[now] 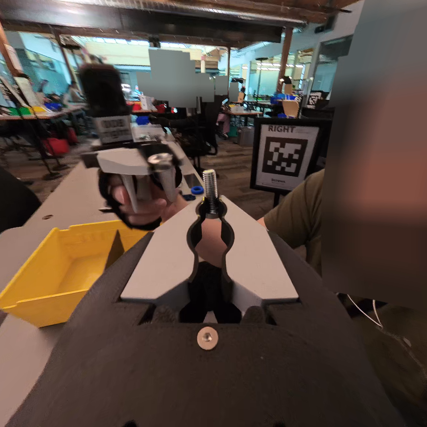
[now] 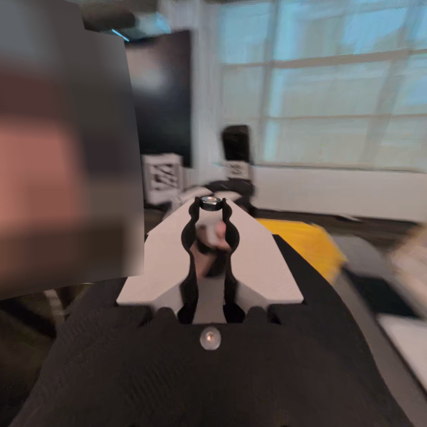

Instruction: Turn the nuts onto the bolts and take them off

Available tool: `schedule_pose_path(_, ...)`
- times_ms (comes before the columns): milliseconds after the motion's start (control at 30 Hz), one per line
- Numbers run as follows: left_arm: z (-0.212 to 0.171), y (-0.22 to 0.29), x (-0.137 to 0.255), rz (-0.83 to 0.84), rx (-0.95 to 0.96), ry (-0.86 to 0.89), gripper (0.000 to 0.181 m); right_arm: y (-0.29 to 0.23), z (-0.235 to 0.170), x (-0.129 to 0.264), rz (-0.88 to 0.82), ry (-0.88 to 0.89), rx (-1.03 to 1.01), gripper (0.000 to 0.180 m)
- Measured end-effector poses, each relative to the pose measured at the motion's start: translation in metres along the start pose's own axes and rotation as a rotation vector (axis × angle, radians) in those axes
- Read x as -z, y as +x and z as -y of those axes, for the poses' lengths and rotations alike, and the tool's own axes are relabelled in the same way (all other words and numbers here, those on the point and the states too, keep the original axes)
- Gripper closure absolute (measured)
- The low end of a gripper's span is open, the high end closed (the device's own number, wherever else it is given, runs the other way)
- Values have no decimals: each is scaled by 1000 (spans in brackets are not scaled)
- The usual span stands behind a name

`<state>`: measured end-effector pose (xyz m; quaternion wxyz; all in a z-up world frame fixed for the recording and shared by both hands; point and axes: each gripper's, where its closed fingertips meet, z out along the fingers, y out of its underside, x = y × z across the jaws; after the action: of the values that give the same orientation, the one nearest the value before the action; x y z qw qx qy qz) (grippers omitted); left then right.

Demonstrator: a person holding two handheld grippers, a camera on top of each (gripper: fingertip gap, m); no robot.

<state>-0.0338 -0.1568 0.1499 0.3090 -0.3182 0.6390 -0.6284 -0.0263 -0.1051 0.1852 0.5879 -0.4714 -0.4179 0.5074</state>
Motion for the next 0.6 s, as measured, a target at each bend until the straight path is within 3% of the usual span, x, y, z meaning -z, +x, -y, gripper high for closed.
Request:
schedule_pose_path(33,5,-2,6,29,-7,18,173,23,-7,20,-217,-97,65,162)
schedule_pose_path(100,12,-3,19,67,-25,40,173,70,-38,93,-702,-438,184,162)
schedule_pose_path(133,15,-2,24,78,-35,45,173,77,-64,134,-840,-654,190,162)
schedule_pose_path(200,19,1,32,95,-64,52,173,52,-133,187,-801,-1001,7,162)
schedule_pose_path(267,24,4,39,112,-87,65,173,21,-191,220,-705,-1188,-285,161)
schedule_pose_path(367,27,6,46,122,-96,79,173,17,-228,257,-752,-1293,-552,162)
schedule_pose_path(533,28,7,49,127,-98,78,173,38,-246,267,-756,-1232,-610,161)
schedule_pose_path(600,26,6,49,130,-98,67,173,38,-249,266,-754,-1217,-630,153)
